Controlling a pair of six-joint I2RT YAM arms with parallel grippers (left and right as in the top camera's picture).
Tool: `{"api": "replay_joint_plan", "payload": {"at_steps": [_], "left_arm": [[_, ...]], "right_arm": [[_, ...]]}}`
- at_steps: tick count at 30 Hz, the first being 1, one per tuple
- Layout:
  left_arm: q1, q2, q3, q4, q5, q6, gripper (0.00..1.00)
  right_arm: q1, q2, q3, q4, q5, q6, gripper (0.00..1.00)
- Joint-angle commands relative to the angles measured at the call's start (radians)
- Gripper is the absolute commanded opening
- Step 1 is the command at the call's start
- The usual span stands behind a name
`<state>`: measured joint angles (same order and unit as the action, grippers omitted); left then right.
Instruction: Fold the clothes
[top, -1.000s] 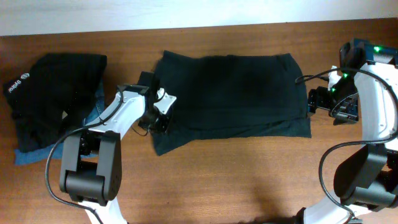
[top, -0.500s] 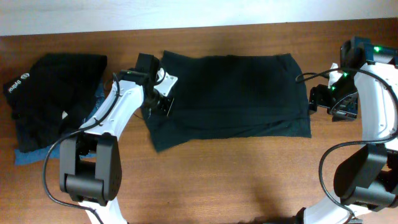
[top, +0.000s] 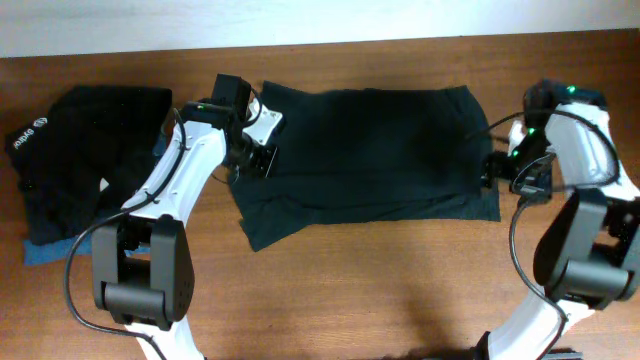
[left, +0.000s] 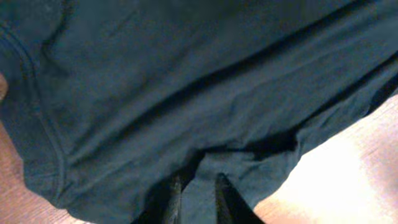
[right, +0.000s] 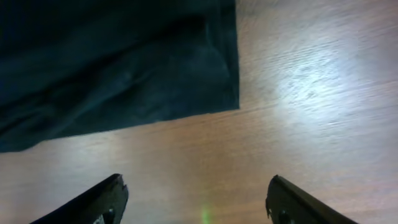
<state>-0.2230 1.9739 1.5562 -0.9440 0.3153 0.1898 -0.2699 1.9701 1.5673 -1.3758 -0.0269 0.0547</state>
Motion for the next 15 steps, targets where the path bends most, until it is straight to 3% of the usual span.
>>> {"api": "replay_joint_plan", "payload": {"at_steps": [1,8,15], "left_arm": [[0.002,0.008,-0.014,-0.008,0.018,0.007,0.41],[0.002,0.009,-0.114,0.027,0.018,0.034,0.49],[0.002,0.032,-0.203,0.079,0.019,0.033,0.5]], "right_arm": [[-0.005,0.028,-0.047,0.023,-0.006,0.002,0.78],[-0.005,0.029,-0.06,0.034,-0.006,0.002,0.78],[-0.005,0.029,-0.06,0.031,-0.006,0.002,0.78]]}}
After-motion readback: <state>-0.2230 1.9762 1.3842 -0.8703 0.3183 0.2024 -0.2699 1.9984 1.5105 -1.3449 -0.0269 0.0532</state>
